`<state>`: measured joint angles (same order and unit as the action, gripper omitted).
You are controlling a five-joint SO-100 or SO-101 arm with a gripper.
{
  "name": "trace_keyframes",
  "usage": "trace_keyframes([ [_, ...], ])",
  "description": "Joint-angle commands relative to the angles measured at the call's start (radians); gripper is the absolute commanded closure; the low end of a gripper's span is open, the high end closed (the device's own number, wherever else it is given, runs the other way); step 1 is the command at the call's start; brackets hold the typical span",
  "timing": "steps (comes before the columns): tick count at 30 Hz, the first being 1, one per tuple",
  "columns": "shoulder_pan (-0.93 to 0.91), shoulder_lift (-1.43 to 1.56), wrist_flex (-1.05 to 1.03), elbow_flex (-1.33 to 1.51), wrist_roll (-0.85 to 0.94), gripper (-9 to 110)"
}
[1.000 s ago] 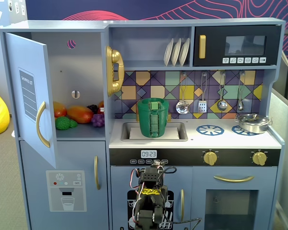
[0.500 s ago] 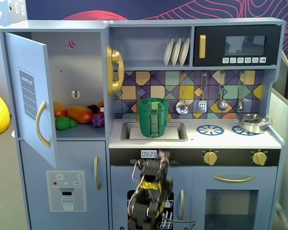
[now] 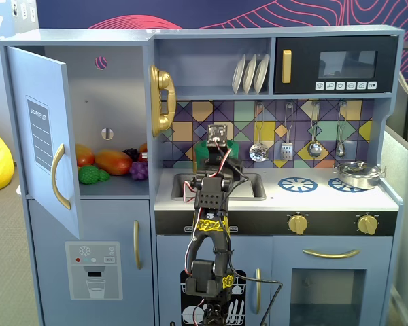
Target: Take off the lid from the green recipient and place it on the counter
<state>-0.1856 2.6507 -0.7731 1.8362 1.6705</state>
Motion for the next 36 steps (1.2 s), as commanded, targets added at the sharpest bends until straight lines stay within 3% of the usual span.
trace_keyframes([
  [1, 0.005, -0.055, 0.089, -0.081, -0.015, 56],
  [16, 0.055, -0.291, 0.296, -0.150, 0.038, 58],
  [36, 0.092, -0.528, 0.356, -0.291, 0.058, 63],
])
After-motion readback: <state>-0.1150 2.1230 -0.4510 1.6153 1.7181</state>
